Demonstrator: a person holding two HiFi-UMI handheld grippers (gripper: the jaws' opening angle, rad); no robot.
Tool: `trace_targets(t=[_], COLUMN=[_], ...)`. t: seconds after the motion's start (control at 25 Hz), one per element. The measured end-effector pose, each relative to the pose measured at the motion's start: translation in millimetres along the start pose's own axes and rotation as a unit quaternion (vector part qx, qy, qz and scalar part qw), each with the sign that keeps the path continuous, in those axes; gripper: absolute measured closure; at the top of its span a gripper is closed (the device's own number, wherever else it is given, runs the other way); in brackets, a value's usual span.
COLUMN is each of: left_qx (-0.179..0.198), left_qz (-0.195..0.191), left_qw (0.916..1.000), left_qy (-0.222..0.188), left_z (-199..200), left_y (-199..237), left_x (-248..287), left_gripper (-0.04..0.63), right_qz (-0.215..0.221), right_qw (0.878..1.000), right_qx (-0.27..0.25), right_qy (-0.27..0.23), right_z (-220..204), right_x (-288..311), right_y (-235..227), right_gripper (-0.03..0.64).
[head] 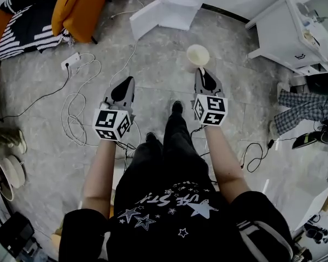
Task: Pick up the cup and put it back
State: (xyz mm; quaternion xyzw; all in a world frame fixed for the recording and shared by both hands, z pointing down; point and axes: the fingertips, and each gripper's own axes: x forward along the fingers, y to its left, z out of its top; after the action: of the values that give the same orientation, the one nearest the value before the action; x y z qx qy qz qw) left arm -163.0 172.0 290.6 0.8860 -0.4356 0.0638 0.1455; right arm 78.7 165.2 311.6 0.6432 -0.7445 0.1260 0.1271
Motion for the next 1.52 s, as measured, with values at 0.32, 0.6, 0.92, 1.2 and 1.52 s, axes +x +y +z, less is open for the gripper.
trace_targets(t=[0.32,0.6,0.92,1.2,1.52], left_qx=[-0.007,0.015,0.015,0.021,0.043], left_qz=[0.002,0.011,0.050,0.048,0.041], left_qw=[0.9998,0.9994,0.9985,0.9977,0.9959], left_qy=[0.019,0.031,0.016,0.043,0.067], left_z=[-6.9,14.6,32.7,-11.0,-100.9], left_y=[1.9,-1.3,15.7,62.5,159.1], left_x=[62.8,170.2,255.9,321.5,428.1], left_gripper=[0.586,0.586,0.584,0.584,0.584], right_qz=[0.009,0.018,0.048,0.051,0.038], right_qw=[1.000,0.999,0.997,0.995,0.993], right_qx=[0.003,-0.001,-0.017,-0.003,0.007], right_qy=[0.013,0.029,0.054,0.087,0.107], right_z=[-9.6,2.5,1.0,-47.5,-138.7], right_x=[42.1,104.2,183.4,278.7,436.6], right_y=[-38.1,-118.7,-178.6,-187.4,-187.5], right_gripper=[0.574,0.574,0.574,0.574,0.574])
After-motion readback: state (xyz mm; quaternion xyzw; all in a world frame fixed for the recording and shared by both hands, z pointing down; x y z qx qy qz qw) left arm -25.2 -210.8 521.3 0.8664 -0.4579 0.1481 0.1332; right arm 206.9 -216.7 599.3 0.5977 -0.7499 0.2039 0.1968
